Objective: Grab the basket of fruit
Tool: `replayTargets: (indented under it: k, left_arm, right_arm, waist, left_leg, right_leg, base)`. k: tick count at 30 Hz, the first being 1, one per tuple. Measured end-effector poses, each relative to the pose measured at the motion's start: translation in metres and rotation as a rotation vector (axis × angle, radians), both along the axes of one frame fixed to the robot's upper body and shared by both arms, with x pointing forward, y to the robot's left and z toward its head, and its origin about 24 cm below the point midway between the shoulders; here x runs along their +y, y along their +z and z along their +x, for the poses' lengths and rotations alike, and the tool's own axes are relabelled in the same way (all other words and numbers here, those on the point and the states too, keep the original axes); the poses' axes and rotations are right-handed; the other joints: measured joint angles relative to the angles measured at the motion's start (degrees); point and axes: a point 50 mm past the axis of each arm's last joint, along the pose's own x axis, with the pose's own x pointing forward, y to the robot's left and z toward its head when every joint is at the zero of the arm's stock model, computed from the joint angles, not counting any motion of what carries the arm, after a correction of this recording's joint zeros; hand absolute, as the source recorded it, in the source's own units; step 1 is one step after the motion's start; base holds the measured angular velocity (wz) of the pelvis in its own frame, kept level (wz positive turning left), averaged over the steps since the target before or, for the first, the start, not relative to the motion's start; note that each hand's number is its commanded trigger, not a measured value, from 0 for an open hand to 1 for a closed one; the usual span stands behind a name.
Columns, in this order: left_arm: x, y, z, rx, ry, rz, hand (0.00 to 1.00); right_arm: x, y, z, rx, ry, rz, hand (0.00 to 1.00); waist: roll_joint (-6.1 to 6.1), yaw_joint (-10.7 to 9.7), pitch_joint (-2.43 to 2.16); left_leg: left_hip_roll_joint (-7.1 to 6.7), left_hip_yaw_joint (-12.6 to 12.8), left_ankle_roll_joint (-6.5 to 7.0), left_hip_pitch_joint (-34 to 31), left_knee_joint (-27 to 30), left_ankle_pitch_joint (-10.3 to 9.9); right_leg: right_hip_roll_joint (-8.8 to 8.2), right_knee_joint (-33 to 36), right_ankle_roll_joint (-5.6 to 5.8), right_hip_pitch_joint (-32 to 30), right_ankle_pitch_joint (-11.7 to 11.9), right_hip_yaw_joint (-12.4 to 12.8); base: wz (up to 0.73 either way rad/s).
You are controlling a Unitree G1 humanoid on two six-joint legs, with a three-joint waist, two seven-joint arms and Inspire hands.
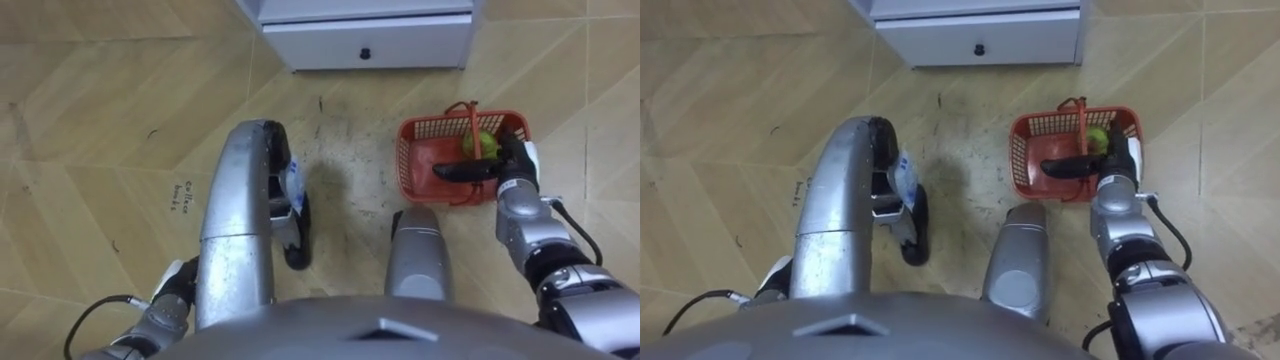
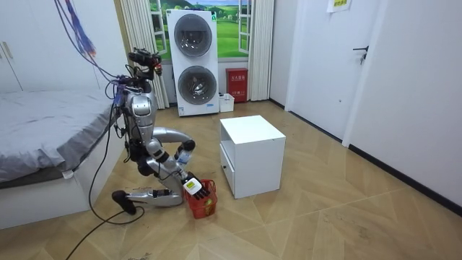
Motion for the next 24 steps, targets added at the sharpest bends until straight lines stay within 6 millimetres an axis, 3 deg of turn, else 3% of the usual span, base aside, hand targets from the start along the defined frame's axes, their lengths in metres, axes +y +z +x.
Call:
replayTargets:
  k: [1, 3, 8, 20, 24]
  left_arm:
    - [0.000, 0.000, 0.000, 0.000, 0.002, -0.002, 0.00]
    - [0.000, 0.000, 0.002, -0.004, 0.015, -0.011, 0.00]
    - [0.000, 0.000, 0.002, 0.004, 0.013, -0.025, 0.00]
    - [0.000, 0.000, 0.002, 0.004, 0.024, -0.028, 0.00]
    - [-0.002, -0.001, 0.002, 0.003, 0.027, -0.035, 0.00]
  right_arm:
    - [0.000, 0.000, 0.000, 0.000, 0.000, 0.008, 0.75]
    - [0.001, 0.000, 0.000, -0.002, -0.002, 0.029, 1.00]
    - [-0.001, -0.003, -0.003, 0.018, -0.002, 0.049, 1.00]
    - [-0.002, -0.008, -0.010, 0.059, -0.025, 0.076, 1.00]
    - [-0.002, -0.011, -0.012, 0.071, -0.038, 0.095, 1.00]
  waist:
    - [-0.01, 0.0, 0.01]
    - [-0.26, 0.1, 0.15]
    - [-0.64, 0.3, 0.36]
    - [-0.50, 1.5, 0.28]
    - [-0.78, 1.5, 0.45]
  left_leg:
    - [-0.03, -0.2, -0.01, -0.2, 0.1, 0.0]
    - [-0.05, -0.3, -0.01, -0.4, 0.1, 0.0]
    - [-0.12, -0.2, -0.07, -0.3, 0.2, 0.0]
    - [-0.14, -0.4, -0.35, -0.4, 0.3, 0.2]
    - [-1.12, -0.6, -0.37, -0.4, 0.0, 0.2]
  right_leg:
    - [0.18, 0.0, 0.00, -0.1, 0.0, -0.3]
    - [0.22, -0.1, 0.01, 0.0, 0.0, -0.5]
    - [0.09, -0.1, 0.03, 0.1, 0.0, -0.6]
    - [0.21, 0.0, 0.07, 0.0, 0.0, -0.6]
    - [0.04, 0.0, 0.08, 0.1, 0.0, -0.6]
  base:
    - [0.05]
    - [0.05]
    - [0.00]
    - [0.00]
    - [0.02]
